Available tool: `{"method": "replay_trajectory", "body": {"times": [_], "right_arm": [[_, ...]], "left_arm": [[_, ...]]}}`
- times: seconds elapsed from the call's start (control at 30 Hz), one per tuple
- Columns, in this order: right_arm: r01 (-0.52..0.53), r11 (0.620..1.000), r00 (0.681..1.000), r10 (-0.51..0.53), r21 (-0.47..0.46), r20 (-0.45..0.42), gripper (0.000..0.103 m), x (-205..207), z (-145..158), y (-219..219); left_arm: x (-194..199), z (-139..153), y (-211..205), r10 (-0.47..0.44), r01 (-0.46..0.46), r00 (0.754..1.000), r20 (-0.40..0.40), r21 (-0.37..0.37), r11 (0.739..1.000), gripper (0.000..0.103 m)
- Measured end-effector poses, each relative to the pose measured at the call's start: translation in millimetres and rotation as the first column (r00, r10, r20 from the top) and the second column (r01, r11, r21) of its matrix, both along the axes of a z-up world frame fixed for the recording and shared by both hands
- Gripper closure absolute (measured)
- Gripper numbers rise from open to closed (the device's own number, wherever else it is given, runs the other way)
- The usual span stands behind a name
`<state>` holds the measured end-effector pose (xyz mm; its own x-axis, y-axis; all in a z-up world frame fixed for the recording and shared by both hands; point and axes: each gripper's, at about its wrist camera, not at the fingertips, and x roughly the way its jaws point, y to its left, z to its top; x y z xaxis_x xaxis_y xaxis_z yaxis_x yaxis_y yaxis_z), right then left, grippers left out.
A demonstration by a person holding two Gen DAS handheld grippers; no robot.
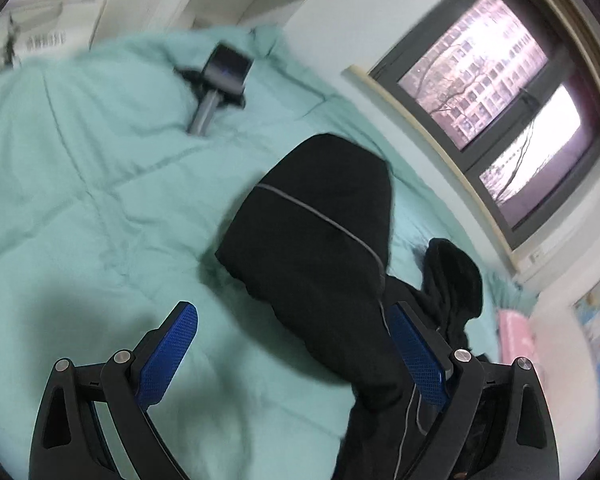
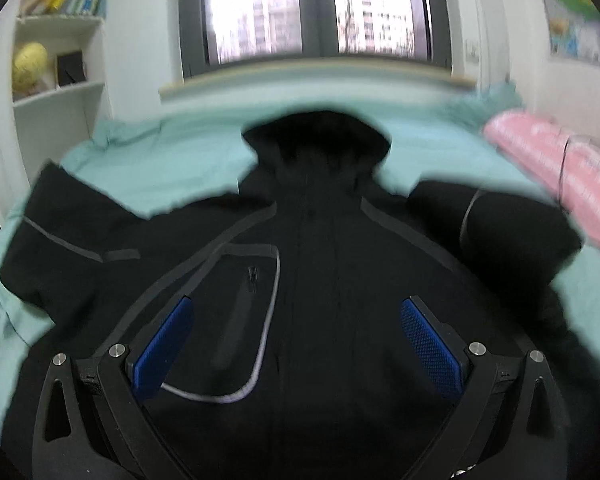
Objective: Fold large clothes
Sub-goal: 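Grasp the black jacket's sleeve cuff with the left gripper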
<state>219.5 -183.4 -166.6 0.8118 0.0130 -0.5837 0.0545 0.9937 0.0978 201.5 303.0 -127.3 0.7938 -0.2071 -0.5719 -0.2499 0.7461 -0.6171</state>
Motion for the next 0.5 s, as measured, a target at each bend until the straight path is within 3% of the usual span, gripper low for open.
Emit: {"method": "replay_trajectory", "body": {"times": [0.13,0.23,0.33,0.37,0.4,0.43,0.47,0.5], "right_arm": [[0.011,0.997,0.996,-0.005,0.074,-0.084,0.000,14,-20,-12],[-0.001,0.998,0.993,0.009,0.069,-0.114,0.000,21,-29,-8],[-0.011,1.000,0.987,0.010,-0.009,-0.160,0.000,28,-36,6],[-0.015,1.000,0.987,0.010,-0.026,-0.159,0.000,29,-35,9],[-0.025,0.999,0.988,0.018,-0.048,-0.151,0.000,28,-35,14],[-0.034,0.997,0.989,0.024,-0.067,-0.144,0.000,27,-34,18],[-0.039,0.996,0.990,0.028,-0.080,-0.139,0.000,24,-35,19],[-0.042,0.995,0.990,0.030,-0.087,-0.139,0.000,24,-35,20]], "left_arm": [[35,-38,20,0.001,-0.010,0.998,-0.057,-0.150,0.989,0.007],[50,-65,29,0.009,-0.026,0.998,-0.066,-0.264,0.964,0.007],[69,-87,39,0.018,-0.007,1.000,0.020,-0.457,0.889,0.008],[75,-89,39,0.019,0.005,0.999,0.044,-0.486,0.874,0.008],[82,-88,38,0.016,0.015,0.998,0.058,-0.497,0.868,0.014],[91,-86,36,0.009,0.024,0.998,0.064,-0.502,0.864,0.035],[95,-84,33,-0.001,0.034,0.998,0.066,-0.500,0.865,0.047],[97,-75,31,0.000,0.037,0.997,0.078,-0.476,0.879,0.068]]}}
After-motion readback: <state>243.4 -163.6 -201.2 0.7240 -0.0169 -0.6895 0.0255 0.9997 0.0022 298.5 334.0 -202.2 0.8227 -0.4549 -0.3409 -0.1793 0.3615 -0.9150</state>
